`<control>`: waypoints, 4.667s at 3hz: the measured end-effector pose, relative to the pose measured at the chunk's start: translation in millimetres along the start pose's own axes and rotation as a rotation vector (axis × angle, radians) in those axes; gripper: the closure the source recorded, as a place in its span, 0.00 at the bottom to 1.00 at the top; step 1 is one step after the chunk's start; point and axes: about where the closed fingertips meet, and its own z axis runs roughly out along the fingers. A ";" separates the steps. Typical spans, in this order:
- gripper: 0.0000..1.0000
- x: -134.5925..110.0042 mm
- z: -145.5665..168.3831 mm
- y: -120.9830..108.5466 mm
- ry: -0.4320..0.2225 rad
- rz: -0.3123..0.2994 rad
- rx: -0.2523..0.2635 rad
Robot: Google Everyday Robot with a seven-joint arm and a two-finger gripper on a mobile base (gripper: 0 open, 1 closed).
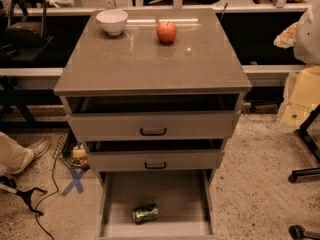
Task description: Pick green can from bottom drawer and place on counter
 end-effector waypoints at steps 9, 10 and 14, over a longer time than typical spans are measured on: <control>0.00 -36.0 408.0 145.3 -0.497 0.066 -0.381; 0.00 -36.0 408.0 145.3 -0.497 0.066 -0.381; 0.00 -55.8 638.6 190.7 -0.541 0.037 -0.407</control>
Offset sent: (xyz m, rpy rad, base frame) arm 0.0014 0.0086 -0.0978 0.2389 0.1277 0.0864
